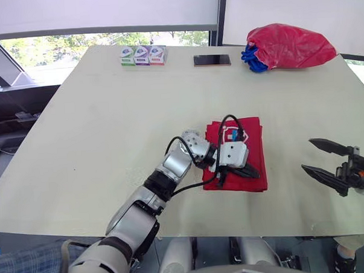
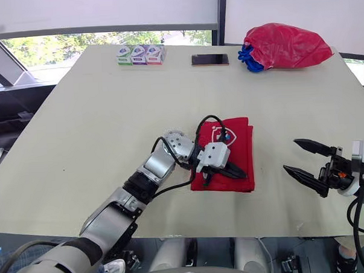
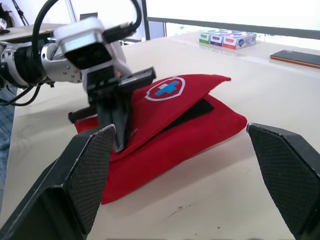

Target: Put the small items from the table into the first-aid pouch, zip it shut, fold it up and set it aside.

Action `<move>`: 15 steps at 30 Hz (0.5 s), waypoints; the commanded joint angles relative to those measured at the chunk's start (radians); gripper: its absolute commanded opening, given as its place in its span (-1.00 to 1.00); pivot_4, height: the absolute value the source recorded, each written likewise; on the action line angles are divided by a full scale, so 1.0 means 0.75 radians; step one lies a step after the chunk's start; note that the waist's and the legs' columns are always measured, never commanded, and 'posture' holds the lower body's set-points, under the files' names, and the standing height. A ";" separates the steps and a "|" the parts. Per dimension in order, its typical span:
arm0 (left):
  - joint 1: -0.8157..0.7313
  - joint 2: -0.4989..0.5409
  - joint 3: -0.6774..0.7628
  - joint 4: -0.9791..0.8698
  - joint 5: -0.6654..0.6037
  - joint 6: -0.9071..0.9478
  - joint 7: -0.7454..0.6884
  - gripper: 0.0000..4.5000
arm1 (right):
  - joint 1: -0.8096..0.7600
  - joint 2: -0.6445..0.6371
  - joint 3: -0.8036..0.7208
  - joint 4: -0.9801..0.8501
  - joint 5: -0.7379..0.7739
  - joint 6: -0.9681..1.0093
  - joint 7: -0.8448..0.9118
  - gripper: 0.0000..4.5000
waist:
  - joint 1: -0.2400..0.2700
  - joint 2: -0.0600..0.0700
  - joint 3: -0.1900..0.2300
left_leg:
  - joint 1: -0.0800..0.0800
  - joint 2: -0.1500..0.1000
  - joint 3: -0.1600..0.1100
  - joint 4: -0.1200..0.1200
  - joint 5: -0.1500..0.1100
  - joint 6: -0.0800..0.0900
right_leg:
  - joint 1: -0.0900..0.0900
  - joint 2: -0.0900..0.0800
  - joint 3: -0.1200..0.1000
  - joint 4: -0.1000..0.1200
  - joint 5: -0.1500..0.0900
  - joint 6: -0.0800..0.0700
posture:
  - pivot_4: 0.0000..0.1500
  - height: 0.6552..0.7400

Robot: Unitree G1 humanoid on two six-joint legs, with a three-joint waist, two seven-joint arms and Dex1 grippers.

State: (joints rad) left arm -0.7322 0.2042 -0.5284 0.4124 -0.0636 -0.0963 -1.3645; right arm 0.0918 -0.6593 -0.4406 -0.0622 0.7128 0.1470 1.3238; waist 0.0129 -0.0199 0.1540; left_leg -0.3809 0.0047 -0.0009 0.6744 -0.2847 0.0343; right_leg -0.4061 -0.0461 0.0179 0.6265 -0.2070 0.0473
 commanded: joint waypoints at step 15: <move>-0.012 -0.008 0.073 -0.166 -0.174 0.222 -0.121 -0.96 | 0.031 -0.018 -0.028 -0.023 0.005 -0.034 0.014 1.00 | -0.001 0.003 -0.001 | 0.000 0.001 0.000 0.000 0.000 0.000 | 0.000 0.001 0.000 0.000 0.000 0.000 | 1.00 1.00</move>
State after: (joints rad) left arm -0.7085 0.2052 -0.5275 0.3323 -0.1429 0.0464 -1.4487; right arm 0.1137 -0.6598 -0.4387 -0.0625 0.7072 0.1429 1.3253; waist 0.0119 -0.0178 0.1530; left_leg -0.3812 0.0054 -0.0011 0.6746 -0.2847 0.0344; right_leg -0.4059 -0.0456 0.0177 0.6265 -0.2072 0.0473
